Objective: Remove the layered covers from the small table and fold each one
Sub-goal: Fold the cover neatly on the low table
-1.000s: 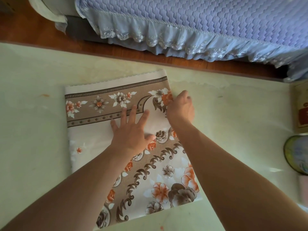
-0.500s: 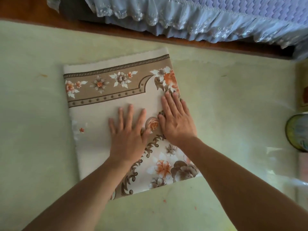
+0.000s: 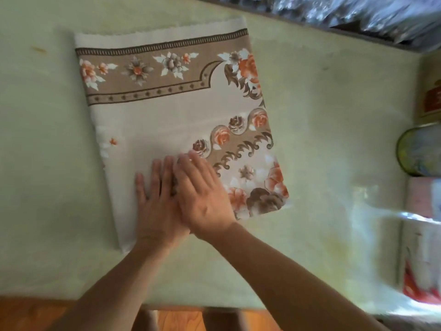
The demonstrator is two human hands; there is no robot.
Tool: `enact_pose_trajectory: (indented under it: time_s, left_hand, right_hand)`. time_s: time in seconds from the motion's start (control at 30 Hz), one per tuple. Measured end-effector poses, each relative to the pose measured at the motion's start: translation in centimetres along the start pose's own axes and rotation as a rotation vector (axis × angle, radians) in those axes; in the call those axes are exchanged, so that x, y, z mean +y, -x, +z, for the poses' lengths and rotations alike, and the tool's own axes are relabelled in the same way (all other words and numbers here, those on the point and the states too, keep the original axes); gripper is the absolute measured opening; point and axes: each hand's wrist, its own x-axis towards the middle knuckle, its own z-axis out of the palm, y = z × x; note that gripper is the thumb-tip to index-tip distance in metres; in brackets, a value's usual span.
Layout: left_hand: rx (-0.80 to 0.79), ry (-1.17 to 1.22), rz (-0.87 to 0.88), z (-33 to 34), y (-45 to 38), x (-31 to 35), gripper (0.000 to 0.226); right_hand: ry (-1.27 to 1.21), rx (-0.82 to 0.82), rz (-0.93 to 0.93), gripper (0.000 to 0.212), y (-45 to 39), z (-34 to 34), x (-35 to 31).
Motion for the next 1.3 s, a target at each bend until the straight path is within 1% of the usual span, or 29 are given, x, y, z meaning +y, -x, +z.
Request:
enact_pose_trajectory:
  time_s: [0.07,0.13,0.23,0.3,0.33,0.4,0.43,0.47,0.53,0.57,0.6,0.63,0.7,0.73,0.77,0.8,0.9,0.93,0.97,1.03,1.13,1.2,1.3]
  left_hand:
    - [0.044,0.009,0.010,0.2,0.1,-0.1,0.070]
    - [0.088,0.020,0.036,0.0,0.3,0.0,0.065]
    - [0.071,0.015,0.043,-0.4,0.2,0.0,0.068]
    - [0.066,0.031,0.033,-0.3,0.1,-0.1,0.069]
    - [0.064,0.032,0.027,-0.3,0.2,-0.2,0.069]
    - [0.061,0.029,0.029,-0.2,0.3,-0.1,0.069]
    - [0.068,0.032,0.032,-0.2,0.3,-0.1,0.069]
    - [0.074,0.038,0.033,-0.2,0.3,-0.1,0.069]
    - [0.082,0.038,0.036,-0.3,0.3,-0.1,0.070]
    - [0.087,0.038,0.036,-0.2,0.3,0.0,0.070]
    - [0.086,0.040,0.036,-0.2,0.3,0.0,0.071]
    - [0.079,0.042,0.034,-0.2,0.2,0.1,0.075]
    - [0.048,0.034,0.031,0.0,0.1,0.1,0.092]
    - [0.030,0.027,0.036,0.1,0.0,0.1,0.100]
    - [0.021,0.027,0.041,0.3,-0.1,0.1,0.101]
    - [0.032,0.043,0.042,0.3,-0.2,0.0,0.097]
    - [0.146,0.141,0.062,0.4,0.9,-1.4,0.070]
    - [0.174,0.160,0.082,0.6,1.8,-2.5,0.064]
    - [0.182,0.164,0.098,0.8,2.8,-3.8,0.062]
    - [0.165,0.148,0.101,1.2,4.6,-6.5,0.067]
    - [0.115,0.131,0.046,1.4,5.7,-8.7,0.076]
    - [0.092,0.130,0.031,1.2,5.0,-9.2,0.080]
    - [0.117,0.106,-0.015,0.5,1.5,-10.8,0.081]
  right_hand:
    - [-0.013,-0.025,0.012,0.045,1.7,1.5,0.3]
    - [0.065,-0.001,0.068,0.048,2.8,0.6,3.4]
    - [0.227,0.026,0.131,0.056,5.0,-2.6,9.2]
    - [0.342,-0.021,0.171,0.060,6.0,-4.7,12.0]
    - [0.400,-0.072,0.188,0.061,6.0,-5.4,13.1]
    - [0.478,-0.158,0.216,0.062,5.8,-6.6,14.2]
    - [0.496,-0.167,0.232,0.061,5.7,-6.9,14.3]
    - [0.501,-0.148,0.254,0.060,5.6,-7.2,13.8]
    - [0.431,-0.018,0.277,0.053,5.3,-6.9,11.0]
    - [0.354,0.060,0.256,0.050,4.6,-6.1,8.7]
    - [0.242,0.101,0.220,0.047,3.6,-4.9,5.9]
    - [0.100,0.102,0.181,0.045,2.1,-3.4,3.2]
    - [-0.151,0.048,0.137,0.041,-1.7,-0.6,-1.1]
    - [-0.228,0.035,0.147,0.041,-3.5,0.4,-2.2]
    - [-0.271,0.046,0.152,0.042,-4.9,1.3,-2.4]
    - [-0.286,0.078,0.148,0.041,-5.9,1.9,-1.9]
    - [-0.245,0.148,0.106,0.039,-6.1,3.0,0.0]
    - [-0.222,0.165,0.080,0.038,-5.9,3.2,0.2]
    - [-0.187,0.180,0.053,0.038,-5.9,3.5,0.3]
    - [-0.048,0.192,-0.009,0.037,-5.9,4.3,0.2]
    - [0.163,0.168,-0.057,0.044,-6.0,4.9,-0.2]
    - [0.223,0.139,-0.067,0.047,-6.0,4.8,-0.3]
    - [0.228,0.119,-0.063,0.049,-6.2,4.8,-0.5]
